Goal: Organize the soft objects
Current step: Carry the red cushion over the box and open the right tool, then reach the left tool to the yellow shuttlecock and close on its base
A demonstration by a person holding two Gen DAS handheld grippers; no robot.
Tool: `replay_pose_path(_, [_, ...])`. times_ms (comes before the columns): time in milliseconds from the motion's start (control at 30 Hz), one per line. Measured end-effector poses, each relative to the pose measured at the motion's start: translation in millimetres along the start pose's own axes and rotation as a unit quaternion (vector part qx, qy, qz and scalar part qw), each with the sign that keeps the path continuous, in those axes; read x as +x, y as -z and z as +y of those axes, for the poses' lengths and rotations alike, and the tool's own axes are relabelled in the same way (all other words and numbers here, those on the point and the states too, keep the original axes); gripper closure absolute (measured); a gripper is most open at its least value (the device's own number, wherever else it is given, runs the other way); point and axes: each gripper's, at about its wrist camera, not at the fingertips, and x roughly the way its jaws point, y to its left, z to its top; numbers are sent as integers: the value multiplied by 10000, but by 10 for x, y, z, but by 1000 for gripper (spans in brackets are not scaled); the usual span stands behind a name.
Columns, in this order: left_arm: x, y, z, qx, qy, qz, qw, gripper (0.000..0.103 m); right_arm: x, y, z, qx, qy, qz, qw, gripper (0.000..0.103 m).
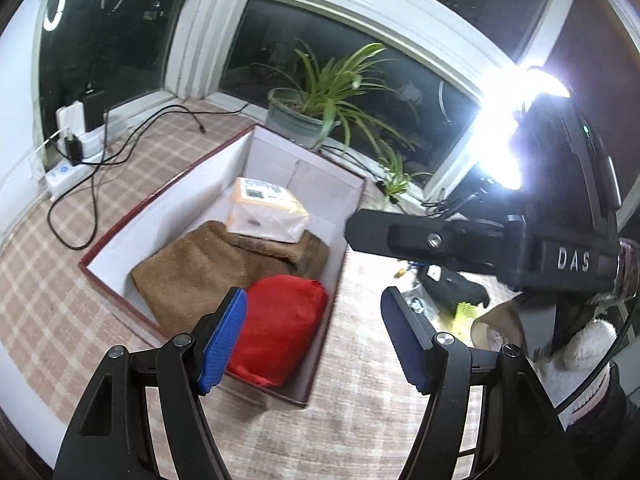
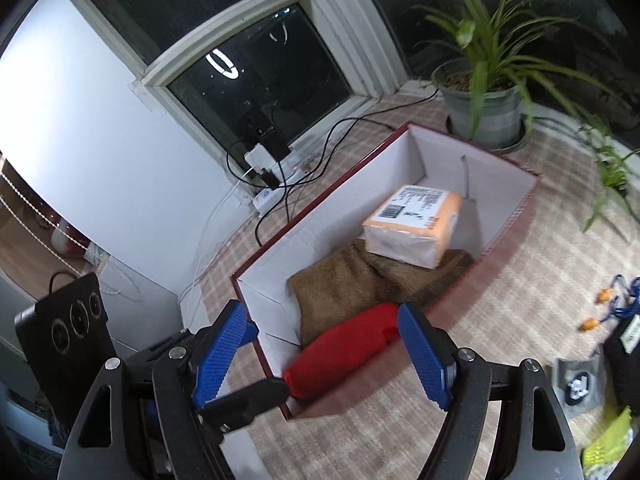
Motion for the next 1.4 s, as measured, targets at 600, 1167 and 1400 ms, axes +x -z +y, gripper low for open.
replay_pose_path(600, [245, 154, -714, 577, 838, 337, 9942, 35, -1614, 844, -1065, 1214, 1260, -1367, 9750, 24])
replay_pose_path(1167, [1098, 591, -1639, 1538, 1565, 1208, 9681, 35, -1909, 1914, -2010, 2666, 2456, -1400, 9214, 21])
replay_pose_path(1400, [1520, 777, -1887, 1864, 1637, 1496, 9571, 35, -1709, 2100, -2116, 2700, 2830, -1123, 9134, 21])
